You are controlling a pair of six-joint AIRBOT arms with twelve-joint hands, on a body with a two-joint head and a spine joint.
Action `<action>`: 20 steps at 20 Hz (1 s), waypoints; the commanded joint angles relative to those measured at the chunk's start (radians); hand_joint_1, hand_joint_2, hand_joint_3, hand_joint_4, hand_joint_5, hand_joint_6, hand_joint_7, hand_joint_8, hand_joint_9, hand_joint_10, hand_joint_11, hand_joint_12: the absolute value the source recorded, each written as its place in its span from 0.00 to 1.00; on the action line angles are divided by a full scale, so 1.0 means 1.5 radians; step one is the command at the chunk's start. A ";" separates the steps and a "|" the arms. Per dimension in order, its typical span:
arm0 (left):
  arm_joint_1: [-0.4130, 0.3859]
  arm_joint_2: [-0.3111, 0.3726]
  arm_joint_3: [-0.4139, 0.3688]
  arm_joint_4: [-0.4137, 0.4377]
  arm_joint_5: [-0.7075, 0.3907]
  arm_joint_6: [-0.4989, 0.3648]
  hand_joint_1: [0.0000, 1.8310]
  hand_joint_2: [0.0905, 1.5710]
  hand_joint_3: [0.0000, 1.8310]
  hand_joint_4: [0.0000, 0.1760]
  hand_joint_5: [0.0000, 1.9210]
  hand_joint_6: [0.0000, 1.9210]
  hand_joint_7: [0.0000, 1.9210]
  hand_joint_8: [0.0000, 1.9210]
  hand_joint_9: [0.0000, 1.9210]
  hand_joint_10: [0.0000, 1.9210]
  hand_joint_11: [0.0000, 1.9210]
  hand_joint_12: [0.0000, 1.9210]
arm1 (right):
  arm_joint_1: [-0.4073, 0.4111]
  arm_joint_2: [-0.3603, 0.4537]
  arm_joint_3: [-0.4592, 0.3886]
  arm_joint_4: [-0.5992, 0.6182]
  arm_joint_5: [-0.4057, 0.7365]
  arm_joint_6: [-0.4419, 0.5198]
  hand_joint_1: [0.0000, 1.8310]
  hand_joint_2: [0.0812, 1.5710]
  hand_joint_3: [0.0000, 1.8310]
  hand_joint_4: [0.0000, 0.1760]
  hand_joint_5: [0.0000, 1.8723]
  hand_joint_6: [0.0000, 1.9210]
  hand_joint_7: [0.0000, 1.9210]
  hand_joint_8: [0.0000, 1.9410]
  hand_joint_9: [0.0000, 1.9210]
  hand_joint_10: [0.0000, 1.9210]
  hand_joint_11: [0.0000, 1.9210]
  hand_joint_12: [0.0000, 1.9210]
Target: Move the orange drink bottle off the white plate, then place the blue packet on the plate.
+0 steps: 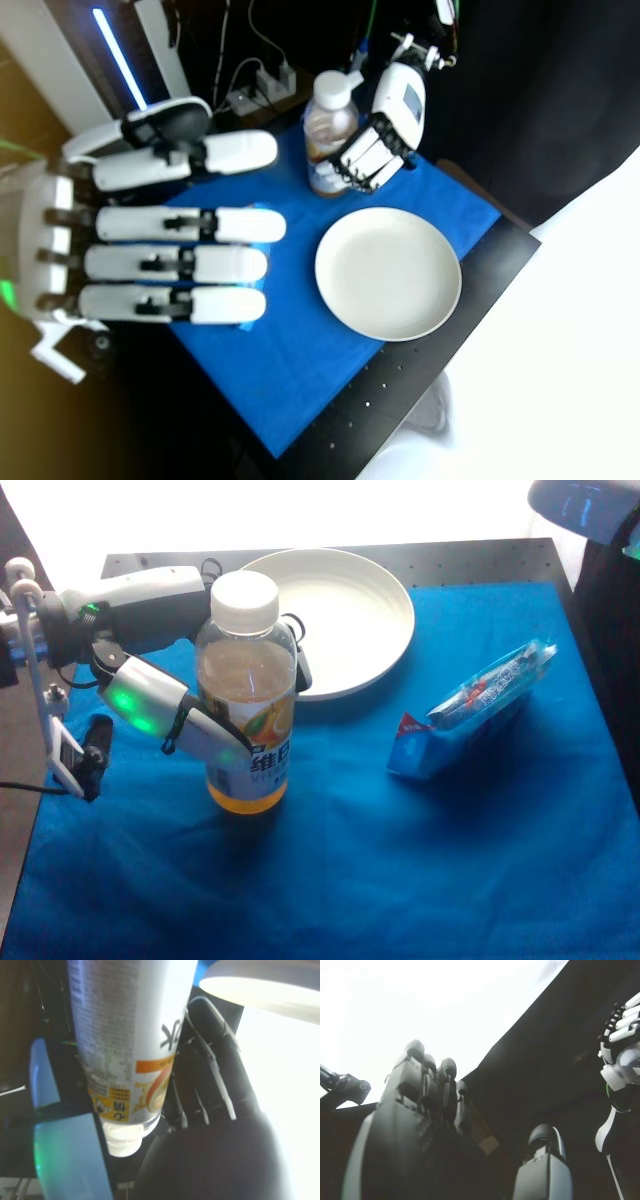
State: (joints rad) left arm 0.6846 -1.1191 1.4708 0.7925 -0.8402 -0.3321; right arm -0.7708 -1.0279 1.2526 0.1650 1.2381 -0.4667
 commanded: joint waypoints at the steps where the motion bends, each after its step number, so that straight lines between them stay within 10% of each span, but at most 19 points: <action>1: -0.002 -0.004 -0.001 -0.037 -0.056 -0.006 0.67 0.72 0.00 0.00 0.45 0.52 0.49 0.63 0.52 0.35 0.36 0.77 | 0.008 0.000 0.001 0.007 0.080 0.006 0.18 0.55 0.00 0.81 0.10 0.00 0.16 0.00 0.09 0.01 0.08 0.08; 4: -0.001 -0.003 -0.003 -0.038 -0.058 -0.005 0.64 0.75 0.00 0.00 0.39 0.66 0.47 0.63 0.43 0.34 0.25 0.69 | 0.008 0.000 0.001 0.007 0.080 0.006 0.19 0.55 0.00 0.80 0.10 0.00 0.16 0.00 0.08 0.00 0.07 0.08; 5: -0.001 -0.002 -0.003 -0.038 -0.058 -0.004 0.63 0.66 0.00 0.00 0.36 0.36 0.39 0.35 0.40 0.26 0.22 0.58 | 0.008 0.000 0.001 0.007 0.080 0.006 0.19 0.55 0.00 0.81 0.10 0.00 0.17 0.00 0.09 0.01 0.08 0.08; 6: -0.001 -0.001 -0.005 -0.038 -0.060 -0.004 0.63 0.66 0.00 0.00 0.36 0.36 0.39 0.35 0.40 0.26 0.22 0.58 | 0.008 0.000 0.001 0.007 0.080 0.006 0.19 0.55 0.00 0.81 0.10 0.00 0.17 0.00 0.09 0.01 0.08 0.08; 7: 0.000 0.001 -0.009 -0.038 -0.063 -0.002 0.60 0.59 0.00 0.00 0.36 0.14 0.39 0.11 0.40 0.10 0.24 0.39 | 0.008 0.000 0.001 0.007 0.080 0.006 0.19 0.55 0.00 0.85 0.10 0.00 0.17 0.01 0.08 0.00 0.08 0.08; 12: 0.009 0.016 -0.029 -0.037 -0.073 0.004 0.47 0.52 0.00 0.09 0.22 0.00 0.28 0.00 0.33 0.02 0.09 0.58 | 0.008 0.000 0.001 0.006 0.080 0.006 0.18 0.54 0.00 0.86 0.10 0.00 0.16 0.00 0.08 0.00 0.08 0.08; 16: 0.016 0.038 -0.054 -0.036 -0.083 0.012 0.44 0.46 0.00 0.84 0.09 0.00 0.10 0.00 0.14 0.00 0.00 0.52 | 0.008 0.000 0.001 0.006 0.079 0.006 0.19 0.55 0.00 0.75 0.10 0.00 0.15 0.00 0.07 0.00 0.09 0.08; 19: 0.019 0.052 -0.065 -0.040 -0.083 0.024 0.35 0.42 0.00 1.00 0.00 0.00 0.00 0.00 0.00 0.00 0.00 0.08 | 0.008 0.000 0.000 0.005 0.079 0.006 0.21 0.52 0.00 0.76 0.10 0.00 0.15 0.00 0.10 0.01 0.10 0.08; 20: 0.019 0.055 -0.066 -0.043 -0.083 0.029 0.35 0.42 0.00 1.00 0.00 0.00 0.00 0.00 0.00 0.00 0.00 0.08 | 0.008 0.000 0.000 0.005 0.079 0.006 0.21 0.52 0.00 0.76 0.10 0.00 0.15 0.00 0.10 0.01 0.10 0.08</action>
State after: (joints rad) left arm 0.7200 -1.0355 1.3708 0.7853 -0.8745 -0.2783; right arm -0.7708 -1.0283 1.2522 0.1589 1.2377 -0.4667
